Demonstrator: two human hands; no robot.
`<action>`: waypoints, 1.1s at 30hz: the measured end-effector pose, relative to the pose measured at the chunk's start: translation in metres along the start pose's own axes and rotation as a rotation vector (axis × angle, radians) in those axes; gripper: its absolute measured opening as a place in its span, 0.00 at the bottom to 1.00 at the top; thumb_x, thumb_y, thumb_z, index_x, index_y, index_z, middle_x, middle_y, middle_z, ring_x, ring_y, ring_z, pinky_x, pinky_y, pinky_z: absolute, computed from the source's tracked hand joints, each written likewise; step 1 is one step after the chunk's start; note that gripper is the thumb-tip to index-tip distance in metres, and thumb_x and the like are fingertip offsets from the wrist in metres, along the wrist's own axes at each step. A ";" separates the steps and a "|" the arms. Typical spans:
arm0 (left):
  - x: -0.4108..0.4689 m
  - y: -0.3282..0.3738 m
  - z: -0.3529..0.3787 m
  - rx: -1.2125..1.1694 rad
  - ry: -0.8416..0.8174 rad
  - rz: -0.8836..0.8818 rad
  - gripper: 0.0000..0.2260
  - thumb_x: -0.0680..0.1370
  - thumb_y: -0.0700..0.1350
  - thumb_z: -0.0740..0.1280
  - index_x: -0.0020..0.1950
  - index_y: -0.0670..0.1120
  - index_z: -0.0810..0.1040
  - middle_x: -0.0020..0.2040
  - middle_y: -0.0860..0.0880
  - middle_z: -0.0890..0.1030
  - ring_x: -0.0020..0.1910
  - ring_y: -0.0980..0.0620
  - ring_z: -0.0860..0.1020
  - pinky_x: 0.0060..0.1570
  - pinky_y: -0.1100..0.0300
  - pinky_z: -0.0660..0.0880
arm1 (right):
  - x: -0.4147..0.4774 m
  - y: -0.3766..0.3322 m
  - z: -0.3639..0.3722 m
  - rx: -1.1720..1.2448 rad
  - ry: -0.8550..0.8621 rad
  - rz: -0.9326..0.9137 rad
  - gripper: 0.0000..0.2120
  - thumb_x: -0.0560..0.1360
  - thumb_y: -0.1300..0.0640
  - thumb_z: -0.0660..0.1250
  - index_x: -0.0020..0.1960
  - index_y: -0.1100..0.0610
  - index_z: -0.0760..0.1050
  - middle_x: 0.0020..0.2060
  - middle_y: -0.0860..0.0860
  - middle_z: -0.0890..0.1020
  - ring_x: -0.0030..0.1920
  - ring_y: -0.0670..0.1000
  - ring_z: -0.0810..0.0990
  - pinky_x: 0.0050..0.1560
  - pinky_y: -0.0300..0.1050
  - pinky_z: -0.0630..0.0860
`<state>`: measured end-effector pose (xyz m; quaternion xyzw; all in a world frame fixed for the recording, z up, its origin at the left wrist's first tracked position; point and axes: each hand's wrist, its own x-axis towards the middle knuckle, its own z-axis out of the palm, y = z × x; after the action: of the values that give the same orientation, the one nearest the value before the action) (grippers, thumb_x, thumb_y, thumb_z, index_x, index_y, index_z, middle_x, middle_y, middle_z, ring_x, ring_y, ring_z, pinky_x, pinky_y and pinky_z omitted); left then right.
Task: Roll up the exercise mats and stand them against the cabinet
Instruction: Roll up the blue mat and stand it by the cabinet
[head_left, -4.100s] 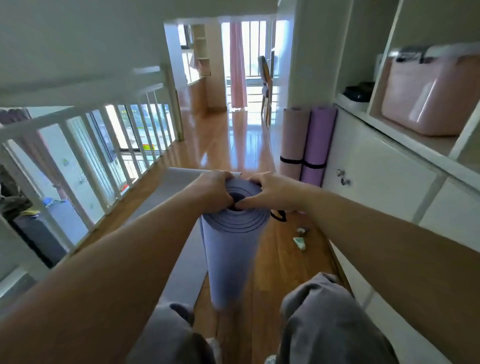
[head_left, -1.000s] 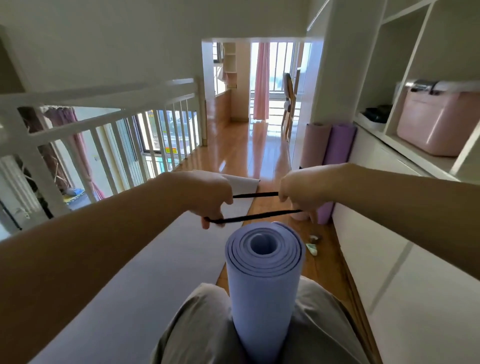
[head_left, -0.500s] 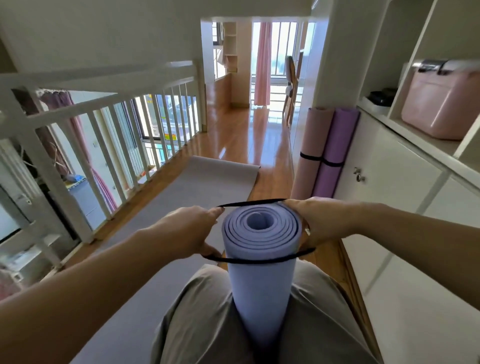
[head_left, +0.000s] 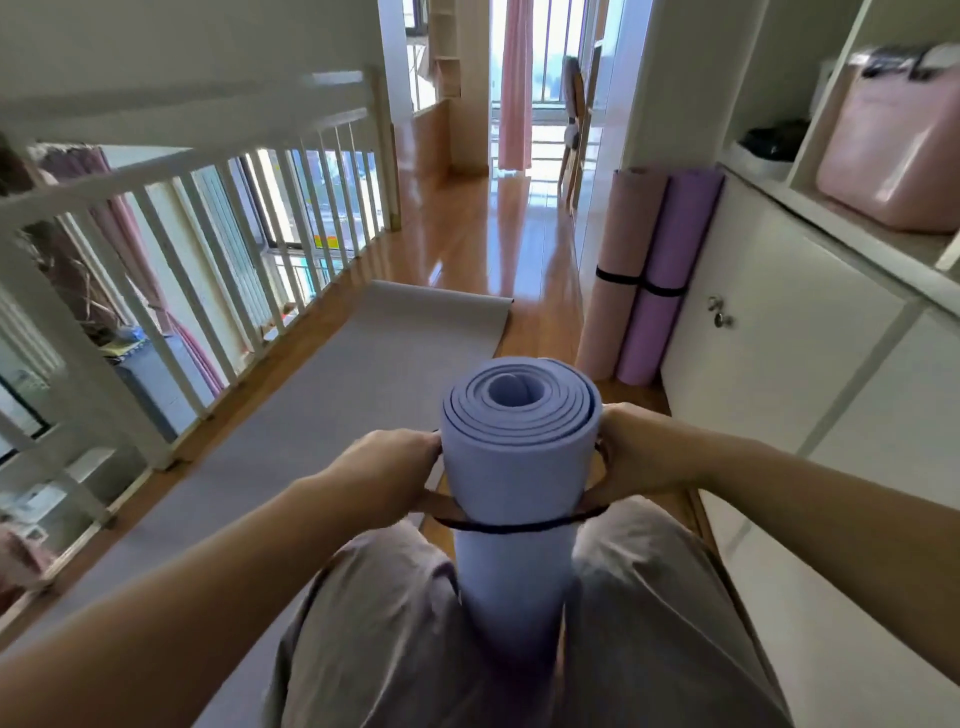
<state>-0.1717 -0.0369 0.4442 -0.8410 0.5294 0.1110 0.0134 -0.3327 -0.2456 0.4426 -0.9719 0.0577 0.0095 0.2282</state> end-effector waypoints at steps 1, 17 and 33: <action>0.006 -0.001 -0.005 -0.007 0.015 -0.004 0.29 0.71 0.63 0.68 0.69 0.52 0.69 0.60 0.51 0.79 0.54 0.49 0.78 0.56 0.55 0.74 | 0.004 0.002 -0.006 -0.013 0.016 -0.002 0.36 0.61 0.37 0.74 0.63 0.53 0.76 0.57 0.46 0.81 0.57 0.46 0.79 0.59 0.49 0.77; 0.186 -0.055 -0.030 0.054 0.182 -0.056 0.35 0.71 0.63 0.67 0.75 0.54 0.61 0.62 0.47 0.78 0.56 0.45 0.77 0.54 0.50 0.76 | 0.138 0.106 -0.038 -0.096 0.197 0.176 0.31 0.63 0.43 0.77 0.62 0.51 0.76 0.55 0.46 0.81 0.58 0.48 0.77 0.61 0.44 0.71; 0.252 -0.116 0.116 -0.085 -0.087 -0.160 0.37 0.67 0.69 0.68 0.72 0.57 0.62 0.63 0.53 0.77 0.58 0.45 0.76 0.53 0.51 0.75 | 0.203 0.171 0.092 0.202 -0.061 0.282 0.38 0.64 0.47 0.78 0.70 0.47 0.65 0.60 0.43 0.75 0.50 0.43 0.76 0.51 0.39 0.74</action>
<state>0.0170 -0.1932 0.2697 -0.8748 0.4542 0.1683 0.0094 -0.1508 -0.3782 0.2751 -0.9254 0.1871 0.0652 0.3230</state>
